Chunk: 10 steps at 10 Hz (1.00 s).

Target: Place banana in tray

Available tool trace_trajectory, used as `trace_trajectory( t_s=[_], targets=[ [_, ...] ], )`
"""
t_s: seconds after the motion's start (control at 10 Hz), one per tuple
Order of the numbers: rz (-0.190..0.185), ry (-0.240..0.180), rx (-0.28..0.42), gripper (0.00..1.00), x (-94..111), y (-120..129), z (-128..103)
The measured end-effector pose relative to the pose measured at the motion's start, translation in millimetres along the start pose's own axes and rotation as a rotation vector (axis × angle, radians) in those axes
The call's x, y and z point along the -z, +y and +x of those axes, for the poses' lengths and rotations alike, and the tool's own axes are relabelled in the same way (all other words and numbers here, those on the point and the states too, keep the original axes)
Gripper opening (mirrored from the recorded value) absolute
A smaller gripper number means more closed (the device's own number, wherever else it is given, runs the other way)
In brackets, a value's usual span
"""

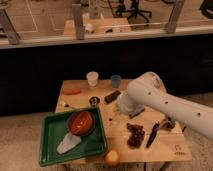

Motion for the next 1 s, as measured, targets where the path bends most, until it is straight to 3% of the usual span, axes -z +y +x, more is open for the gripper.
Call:
trace_trajectory(
  t_s=[0.3, 0.6, 0.7, 0.9, 1.0],
  targets=[
    [-0.023, -0.033, 0.113, 0.0, -1, 15, -49],
    [-0.063, -0.075, 0.332, 0.0, -3, 24, -79],
    [-0.066, -0.08, 0.366, 0.0, -3, 25, -83],
    [-0.066, -0.085, 0.368, 0.0, -4, 25, -83],
    [-0.068, -0.108, 0.337, 0.0, -7, 27, -78]
  ],
)
